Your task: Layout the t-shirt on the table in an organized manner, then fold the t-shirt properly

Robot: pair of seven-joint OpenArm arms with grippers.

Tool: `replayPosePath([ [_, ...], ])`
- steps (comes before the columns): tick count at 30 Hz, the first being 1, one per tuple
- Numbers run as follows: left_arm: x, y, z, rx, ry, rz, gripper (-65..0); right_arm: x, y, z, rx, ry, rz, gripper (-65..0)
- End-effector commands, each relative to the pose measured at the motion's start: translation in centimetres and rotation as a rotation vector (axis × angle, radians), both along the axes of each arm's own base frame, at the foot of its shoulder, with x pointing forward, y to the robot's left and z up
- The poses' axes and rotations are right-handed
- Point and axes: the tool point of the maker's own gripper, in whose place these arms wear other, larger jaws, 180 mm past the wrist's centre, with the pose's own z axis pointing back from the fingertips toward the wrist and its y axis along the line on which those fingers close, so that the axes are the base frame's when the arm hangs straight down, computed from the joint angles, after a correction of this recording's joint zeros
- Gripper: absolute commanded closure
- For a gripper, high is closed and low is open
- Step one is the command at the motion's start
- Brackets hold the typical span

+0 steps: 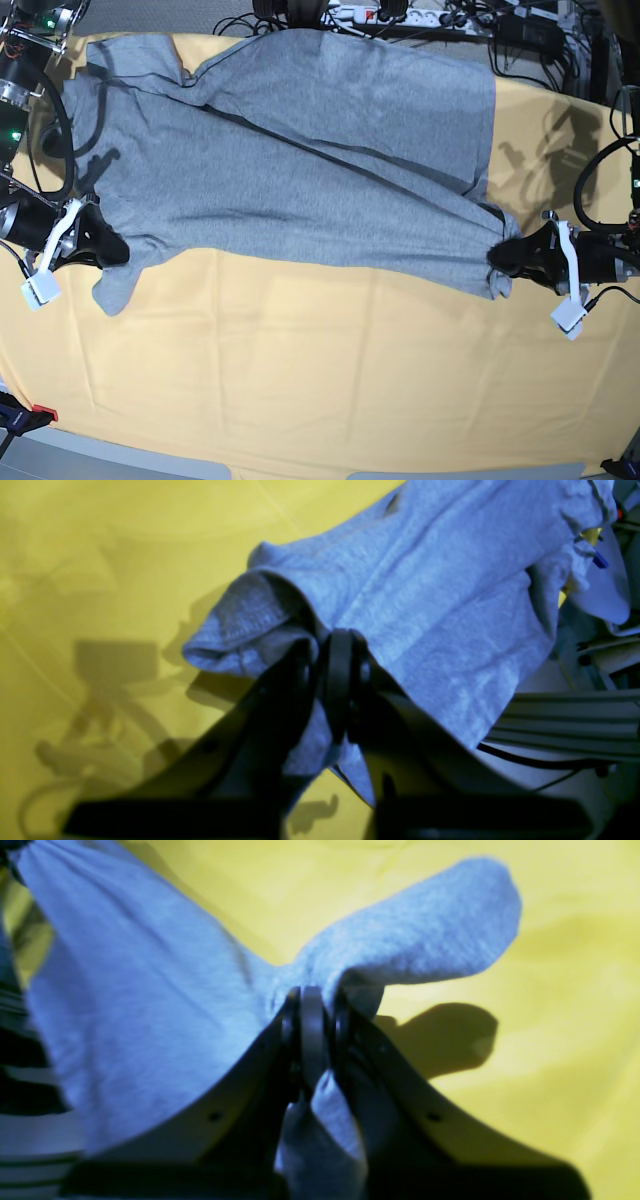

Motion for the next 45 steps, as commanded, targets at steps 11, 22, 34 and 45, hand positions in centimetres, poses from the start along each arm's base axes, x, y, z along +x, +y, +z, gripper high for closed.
replayPosePath([
  [11, 3.6, 2.0, 1.9, 0.067, -0.190, 0.122, 0.0, 4.8, -4.3, 3.8, -0.204, -0.250, -0.183, 0.0],
  [22, 2.5, 1.9, 0.1, 0.069, -0.139, 0.116, 0.0, 5.0, -3.1, -4.4, -0.355, -0.062, -0.101, 0.0],
  [34, -2.3, 2.1, -5.1, 0.103, 0.062, 0.076, -36.6, 3.6, -3.4, -6.7, -0.448, 0.049, -0.073, 0.0],
  [45, 2.6, 4.5, -2.7, 0.173, -0.067, 0.268, -39.5, 3.5, -3.4, -6.8, -0.450, 0.055, -0.071, 0.0],
])
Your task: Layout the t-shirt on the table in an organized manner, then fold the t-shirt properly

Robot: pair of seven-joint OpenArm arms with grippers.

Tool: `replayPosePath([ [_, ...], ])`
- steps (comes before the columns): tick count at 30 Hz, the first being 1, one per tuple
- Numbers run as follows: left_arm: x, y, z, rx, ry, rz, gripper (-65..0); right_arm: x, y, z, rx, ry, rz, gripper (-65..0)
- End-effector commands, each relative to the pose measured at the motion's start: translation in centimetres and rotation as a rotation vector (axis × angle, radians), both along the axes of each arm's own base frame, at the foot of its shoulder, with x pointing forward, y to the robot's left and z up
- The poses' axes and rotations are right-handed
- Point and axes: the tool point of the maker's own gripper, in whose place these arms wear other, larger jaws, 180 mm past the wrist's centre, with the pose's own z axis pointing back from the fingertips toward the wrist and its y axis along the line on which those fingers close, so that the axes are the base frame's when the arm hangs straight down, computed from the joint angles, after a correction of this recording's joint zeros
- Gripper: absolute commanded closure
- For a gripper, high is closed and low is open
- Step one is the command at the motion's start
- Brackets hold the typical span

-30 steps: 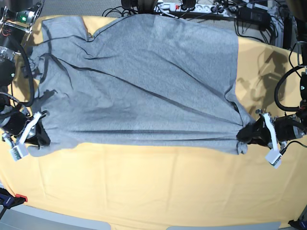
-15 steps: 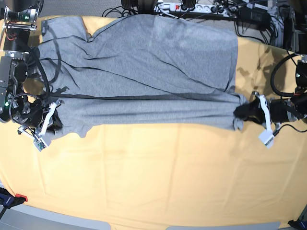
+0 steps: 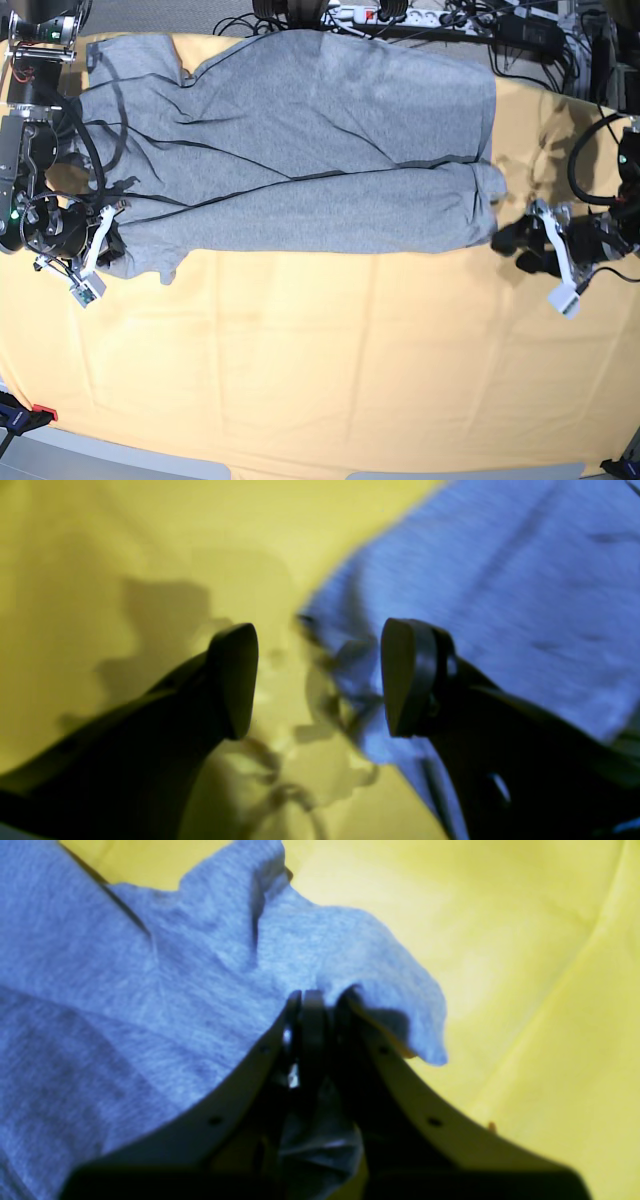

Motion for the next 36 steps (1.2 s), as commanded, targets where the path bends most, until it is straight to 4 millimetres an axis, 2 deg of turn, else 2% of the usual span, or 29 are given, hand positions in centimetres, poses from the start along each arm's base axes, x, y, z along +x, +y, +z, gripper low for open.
replayPosePath([
  [1, 1.5, 1.3, 2.0, 0.024, -0.071, 0.051, -39.5, 1.1, -0.6, 1.8, -0.004, -0.055, -0.002, 0.0],
  [4, 2.6, 3.2, 0.8, 0.082, -0.073, 0.202, -39.5, 1.1, -0.3, 1.9, 0.011, -0.058, 0.001, 0.0],
  [6, 2.6, 3.2, -0.8, 0.071, -0.031, 0.247, -39.5, 1.2, 0.1, 2.1, 0.035, -0.062, 0.006, 0.0],
  [11, 2.4, 1.3, -3.8, -0.020, 0.031, 0.257, -39.5, 1.2, 0.3, 2.2, 0.049, -0.065, 0.009, 0.0],
  [16, 1.7, -2.1, -5.6, -0.098, 0.043, 0.127, -39.5, 1.2, 0.3, 2.2, 0.051, -0.065, 0.010, 0.0],
  [23, 1.4, -3.9, -6.2, -0.139, 0.042, 0.078, -39.5, 1.2, 0.3, 2.2, 0.051, -0.065, 0.009, 0.0],
  [28, -0.5, -5.5, -6.4, -0.188, 0.091, -0.022, -39.5, 1.2, 0.9, 2.3, 0.081, -0.070, 0.015, 0.0],
  [31, -0.8, -5.7, -6.4, -0.200, 0.101, -0.032, -39.2, 1.3, 1.3, 2.5, 0.107, -0.075, 0.020, 0.0],
  [33, -0.8, -5.7, -6.4, -0.200, 0.100, -0.032, -34.8, 1.3, 1.3, 2.5, 0.107, -0.075, 0.020, 0.0],
  [34, -0.8, -5.7, -6.3, -0.199, 0.100, -0.032, -30.1, 1.3, 1.3, 2.5, 0.106, -0.075, 0.020, 0.0],
  [36, -0.6, -5.7, -6.2, -0.199, 0.097, -0.032, -15.6, 1.3, 1.3, 2.5, 0.107, -0.075, 0.020, 0.0],
])
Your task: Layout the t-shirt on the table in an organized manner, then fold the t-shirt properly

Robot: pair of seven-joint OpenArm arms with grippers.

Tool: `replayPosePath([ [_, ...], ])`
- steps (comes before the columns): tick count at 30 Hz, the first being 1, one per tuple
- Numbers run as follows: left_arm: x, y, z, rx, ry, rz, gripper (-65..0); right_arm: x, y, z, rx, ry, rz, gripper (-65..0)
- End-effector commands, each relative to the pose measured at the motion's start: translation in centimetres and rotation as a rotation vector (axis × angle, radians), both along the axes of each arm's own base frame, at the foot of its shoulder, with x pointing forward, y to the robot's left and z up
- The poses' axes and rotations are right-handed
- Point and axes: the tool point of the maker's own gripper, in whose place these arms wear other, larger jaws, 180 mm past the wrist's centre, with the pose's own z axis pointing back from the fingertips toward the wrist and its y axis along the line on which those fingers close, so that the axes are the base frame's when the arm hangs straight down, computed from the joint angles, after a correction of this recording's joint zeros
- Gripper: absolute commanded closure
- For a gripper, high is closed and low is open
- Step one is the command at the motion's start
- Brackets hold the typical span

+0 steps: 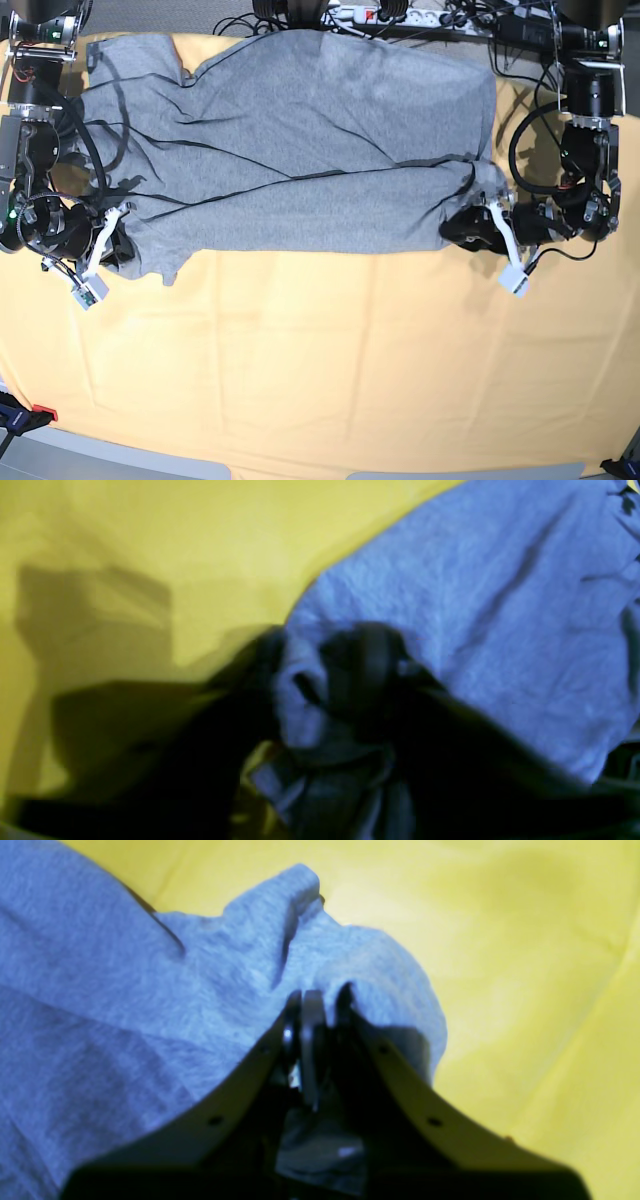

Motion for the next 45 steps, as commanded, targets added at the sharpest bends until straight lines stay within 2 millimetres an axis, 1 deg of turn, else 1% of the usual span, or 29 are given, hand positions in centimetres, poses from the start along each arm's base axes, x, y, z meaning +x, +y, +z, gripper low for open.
replayPosePath([
  [1, 0.8, 0.6, 1.1, 0.012, -0.029, 0.004, -7.5, 1.1, -0.4, 1.9, 0.004, -0.059, -0.003, 0.0],
  [2, 1.0, 0.6, 1.2, 0.009, -0.035, 0.007, -0.4, 1.1, -0.4, 1.9, 0.004, -0.059, -0.003, 0.0],
  [3, 1.2, 0.6, 1.4, 0.003, -0.045, 0.011, 0.0, 1.1, -0.4, 1.9, 0.004, -0.059, -0.003, 0.0],
  [7, 1.9, 0.5, 2.2, -0.005, -0.069, 0.014, 0.0, 1.1, -0.4, 1.9, 0.004, -0.059, -0.003, 0.0],
  [10, 2.8, 0.6, 3.2, -0.002, -0.096, 0.014, 0.0, 1.1, -0.4, 1.9, 0.004, -0.059, -0.002, 0.0],
  [18, 5.3, 2.0, 7.0, 0.005, -0.186, 0.026, 0.0, 1.1, -0.4, 1.9, 0.003, -0.059, -0.002, 0.0],
  [25, 6.3, 3.4, 8.8, 0.038, -0.227, 0.037, 0.0, 1.4, -0.4, 2.1, 0.007, -0.073, -0.002, 0.0],
  [30, 7.1, 4.3, 10.3, 0.049, -0.267, 0.050, 0.0, 2.2, 0.0, 3.2, 0.037, -0.133, 0.001, 0.0],
  [35, 8.0, 4.2, 11.8, 0.023, -0.319, 0.066, 0.0, 3.1, 0.1, 4.5, 0.040, -0.169, 0.007, 0.0],
  [40, 9.1, 4.1, 13.7, 0.007, -0.374, 0.074, 0.0, 4.6, 0.1, 6.5, 0.039, -0.220, 0.008, 0.0],
  [45, 10.3, 4.1, 16.3, 0.001, -0.439, 0.078, 0.0, 6.0, 0.1, 8.7, 0.037, -0.276, 0.008, 0.0],
])
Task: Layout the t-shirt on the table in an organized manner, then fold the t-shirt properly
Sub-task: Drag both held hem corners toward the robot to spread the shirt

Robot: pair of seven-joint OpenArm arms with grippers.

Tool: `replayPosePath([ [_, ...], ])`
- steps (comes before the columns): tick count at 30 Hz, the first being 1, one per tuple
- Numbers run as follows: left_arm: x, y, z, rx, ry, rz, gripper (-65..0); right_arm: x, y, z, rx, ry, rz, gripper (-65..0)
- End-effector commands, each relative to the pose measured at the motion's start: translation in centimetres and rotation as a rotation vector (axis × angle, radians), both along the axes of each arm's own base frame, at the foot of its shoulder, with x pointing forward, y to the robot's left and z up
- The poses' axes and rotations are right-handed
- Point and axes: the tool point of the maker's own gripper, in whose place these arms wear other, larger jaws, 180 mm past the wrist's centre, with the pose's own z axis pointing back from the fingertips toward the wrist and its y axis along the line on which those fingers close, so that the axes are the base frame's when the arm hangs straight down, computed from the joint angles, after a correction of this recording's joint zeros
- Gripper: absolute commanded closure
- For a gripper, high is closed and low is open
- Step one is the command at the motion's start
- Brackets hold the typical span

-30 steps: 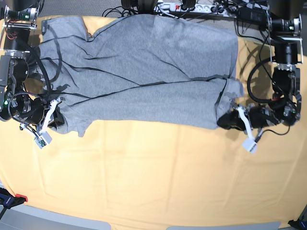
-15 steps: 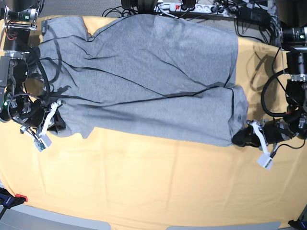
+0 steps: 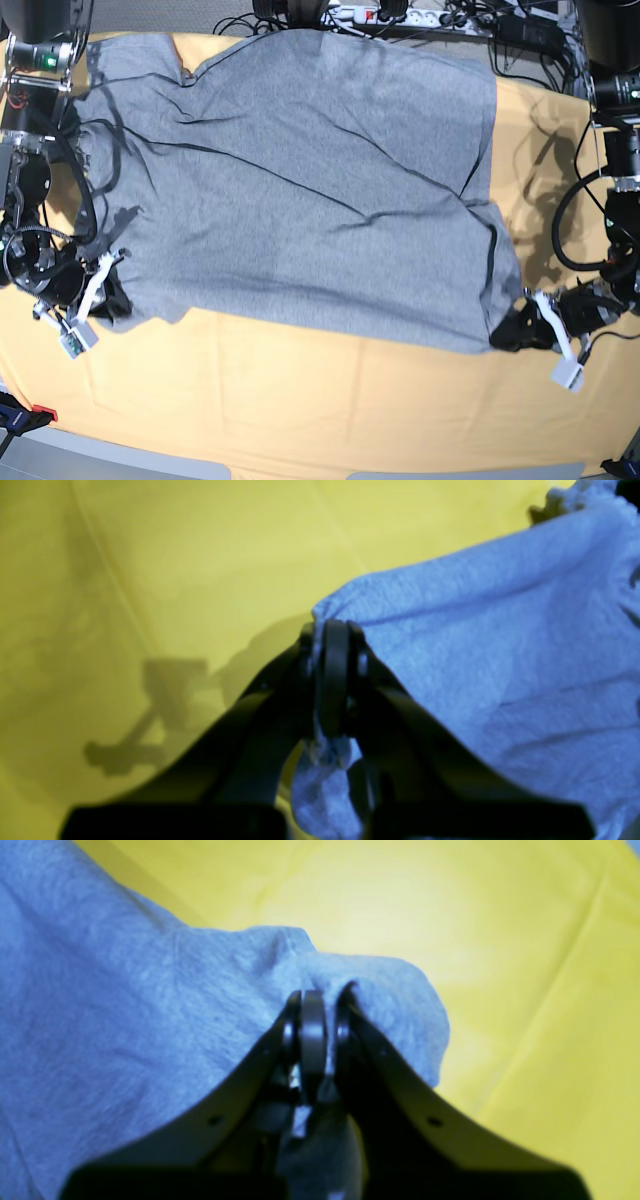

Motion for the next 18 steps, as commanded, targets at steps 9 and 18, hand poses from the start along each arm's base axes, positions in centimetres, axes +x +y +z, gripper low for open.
replayPosePath([
  [9, 2.8, 1.0, 6.9, 0.012, -0.189, 0.032, 0.0, 3.0, -0.5, 6.1, -0.003, -0.160, -0.003, 0.0],
  [18, 3.9, 1.1, 9.9, 0.005, -0.258, 0.045, 0.0, 5.1, -2.3, 9.6, -0.081, -0.264, -0.072, 0.0],
])
